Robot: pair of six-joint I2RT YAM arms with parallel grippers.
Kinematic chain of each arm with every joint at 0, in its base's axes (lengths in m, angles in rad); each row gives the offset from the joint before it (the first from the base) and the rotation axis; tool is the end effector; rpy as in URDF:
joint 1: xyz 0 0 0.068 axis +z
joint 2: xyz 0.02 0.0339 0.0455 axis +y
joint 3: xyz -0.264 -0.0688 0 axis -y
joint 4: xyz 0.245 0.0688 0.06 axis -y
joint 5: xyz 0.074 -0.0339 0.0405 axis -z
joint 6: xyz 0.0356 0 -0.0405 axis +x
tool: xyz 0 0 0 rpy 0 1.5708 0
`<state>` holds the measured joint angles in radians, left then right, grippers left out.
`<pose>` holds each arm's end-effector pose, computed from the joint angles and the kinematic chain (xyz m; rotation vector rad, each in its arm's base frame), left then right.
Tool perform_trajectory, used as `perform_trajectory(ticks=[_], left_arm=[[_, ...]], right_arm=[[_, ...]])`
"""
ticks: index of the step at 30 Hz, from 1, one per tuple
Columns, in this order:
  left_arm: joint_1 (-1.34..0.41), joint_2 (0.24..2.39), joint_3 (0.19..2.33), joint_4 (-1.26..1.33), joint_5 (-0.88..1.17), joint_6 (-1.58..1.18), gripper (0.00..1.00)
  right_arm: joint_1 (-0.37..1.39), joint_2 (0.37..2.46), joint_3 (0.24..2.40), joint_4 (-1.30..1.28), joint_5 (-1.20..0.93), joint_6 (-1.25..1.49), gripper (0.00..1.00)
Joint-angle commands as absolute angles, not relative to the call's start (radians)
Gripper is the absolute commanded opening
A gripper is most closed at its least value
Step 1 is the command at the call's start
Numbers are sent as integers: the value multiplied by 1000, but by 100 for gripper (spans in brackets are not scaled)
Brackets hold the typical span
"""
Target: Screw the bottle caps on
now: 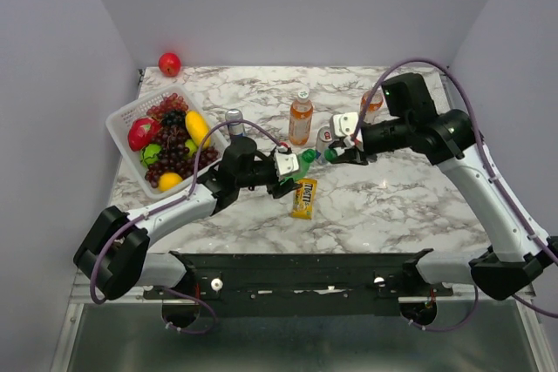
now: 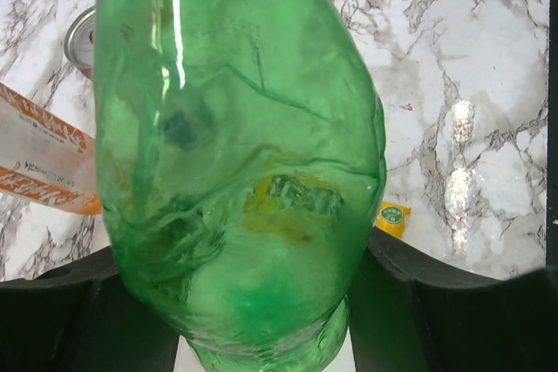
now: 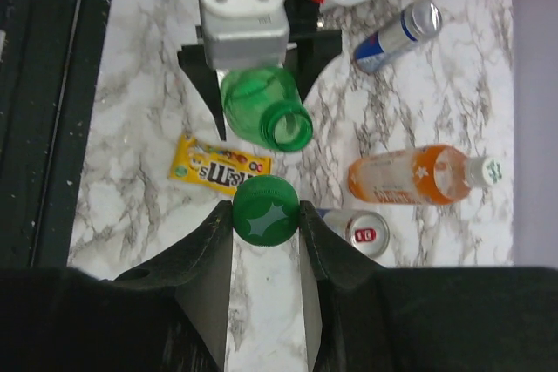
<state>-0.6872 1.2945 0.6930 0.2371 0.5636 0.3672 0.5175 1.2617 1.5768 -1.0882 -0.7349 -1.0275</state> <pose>0.2053 -0.1931 0.2412 1.2914 1.4604 -0.7562 0.1845 0.1325 0.4278 -1.7435 1.2913 0.5701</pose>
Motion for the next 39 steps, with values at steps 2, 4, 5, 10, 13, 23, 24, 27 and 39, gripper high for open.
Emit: perform_trajectory(ticks=[2, 4, 5, 10, 13, 23, 24, 27, 39], left_arm=[[-690, 1296, 675, 368, 643, 333, 0], [-693, 1293, 669, 386, 646, 322, 0], [-693, 1292, 663, 390, 650, 319, 0], [-693, 1289, 649, 413, 653, 299, 0], [-693, 1289, 643, 423, 658, 293, 0], [-693, 1296, 655, 425, 666, 344, 0], [-693, 1296, 655, 425, 664, 350, 0], [-693, 1295, 658, 420, 666, 368, 0], [-690, 1282, 653, 431, 629, 469, 0]], right_arm=[[615, 1336, 1643, -1170, -698, -971, 26], [643, 1347, 1640, -1134, -670, -957, 25], [649, 1351, 1635, -1112, -641, -945, 25], [667, 1393, 1657, -1052, -580, -890, 25], [673, 1405, 1666, -1031, -560, -885, 25], [716, 1439, 1689, -1075, -511, -989, 27], [718, 1440, 1689, -1078, -511, -997, 27], [724, 1448, 1692, -1092, -497, -1022, 28], [733, 1479, 1713, -1172, -465, -1088, 34]])
